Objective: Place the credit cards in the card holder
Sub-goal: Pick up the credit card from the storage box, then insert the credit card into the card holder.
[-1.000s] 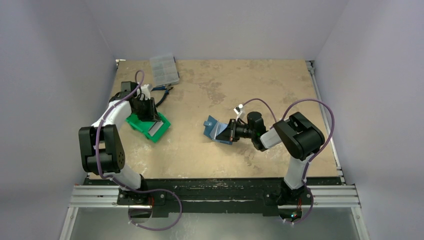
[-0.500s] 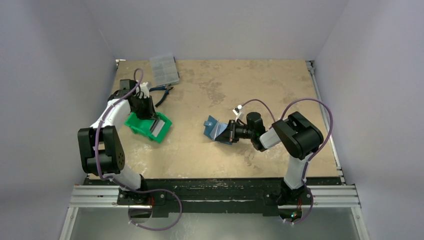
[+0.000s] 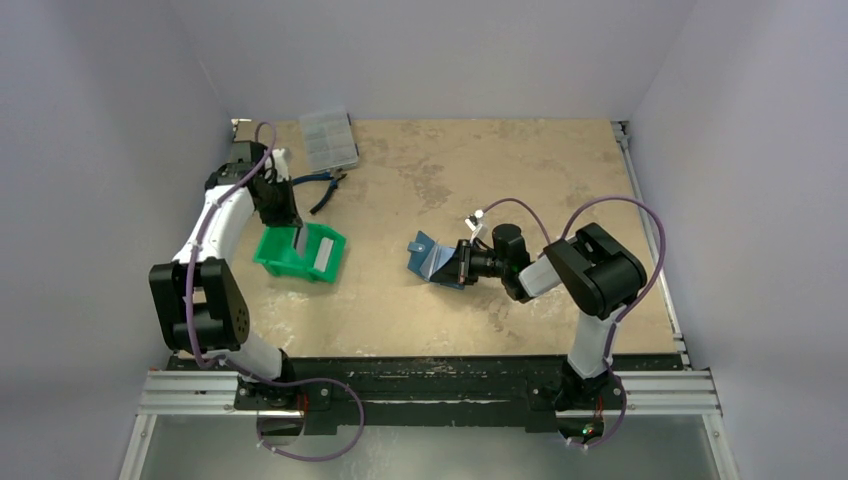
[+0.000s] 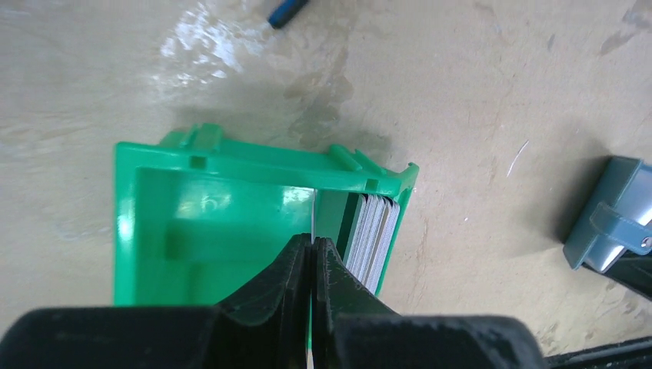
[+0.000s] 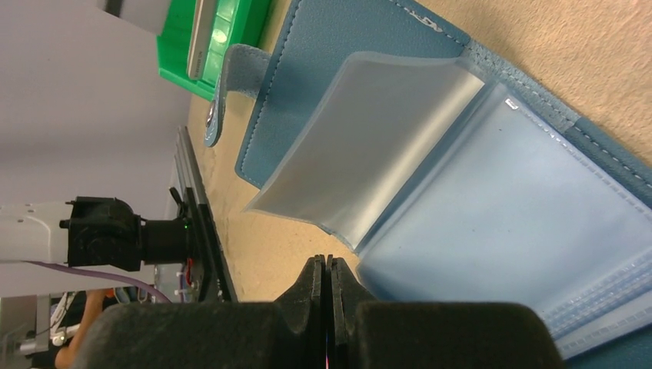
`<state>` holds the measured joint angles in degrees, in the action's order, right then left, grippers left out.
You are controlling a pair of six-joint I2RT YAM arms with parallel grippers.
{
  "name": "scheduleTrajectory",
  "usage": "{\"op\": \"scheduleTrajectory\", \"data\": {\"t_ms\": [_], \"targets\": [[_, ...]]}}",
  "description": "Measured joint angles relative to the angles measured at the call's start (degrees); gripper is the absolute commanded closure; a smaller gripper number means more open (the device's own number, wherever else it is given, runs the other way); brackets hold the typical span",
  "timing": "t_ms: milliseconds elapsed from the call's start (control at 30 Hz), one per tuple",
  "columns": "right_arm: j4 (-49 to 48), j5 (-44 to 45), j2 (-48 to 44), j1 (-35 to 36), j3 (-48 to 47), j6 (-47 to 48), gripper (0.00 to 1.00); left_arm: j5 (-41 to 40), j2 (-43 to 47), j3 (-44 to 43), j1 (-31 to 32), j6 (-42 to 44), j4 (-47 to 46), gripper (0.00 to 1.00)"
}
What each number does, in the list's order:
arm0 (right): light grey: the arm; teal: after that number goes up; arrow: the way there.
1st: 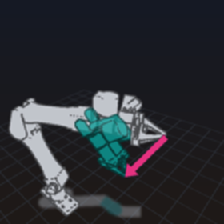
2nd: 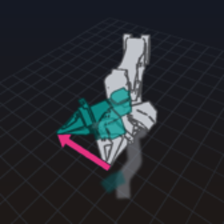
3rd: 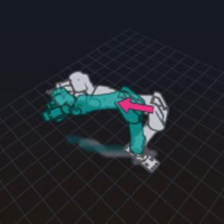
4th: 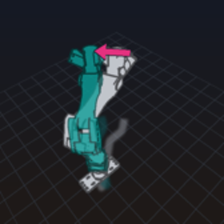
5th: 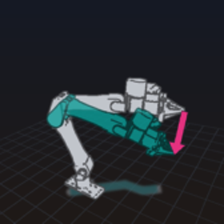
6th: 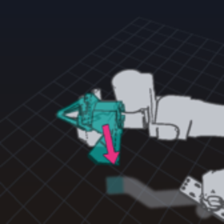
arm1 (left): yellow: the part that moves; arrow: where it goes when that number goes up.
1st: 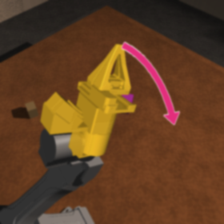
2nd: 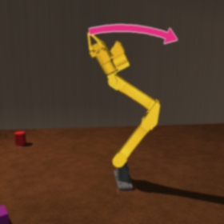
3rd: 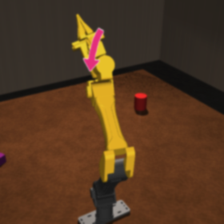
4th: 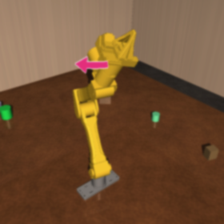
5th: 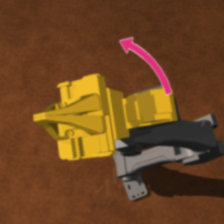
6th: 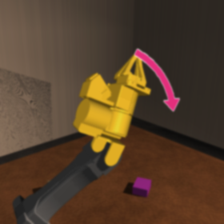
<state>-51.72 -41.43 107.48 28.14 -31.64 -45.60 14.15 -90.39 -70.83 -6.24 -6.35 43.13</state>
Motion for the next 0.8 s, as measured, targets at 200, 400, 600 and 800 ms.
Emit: {"op": "scheduleTrajectory", "data": {"t_ms": [200, 400, 600, 800], "targets": [[5.53, 2.80, -5.27, 0.04, 0.00, 2.27, 0.95, -2.99, 5.11, -8.41, 0.00, -2.56, 3.34, 1.00], [17.59, 8.92, -15.89, 0.04, -1.51, 7.72, 0.91, 5.03, 15.54, -8.13, 6.69, -10.38, -5.57, 1.00], [23.74, 11.89, -18.91, -1.81, -2.71, 10.51, 0.95, 9.09, 16.65, 2.67, 28.72, -20.22, -21.88, 1.00], [22.34, 10.60, -13.18, -6.16, -1.95, 10.27, 1.00, 7.63, 1.64, 3.78, 41.99, -24.22, -30.84, 1.00]]}}
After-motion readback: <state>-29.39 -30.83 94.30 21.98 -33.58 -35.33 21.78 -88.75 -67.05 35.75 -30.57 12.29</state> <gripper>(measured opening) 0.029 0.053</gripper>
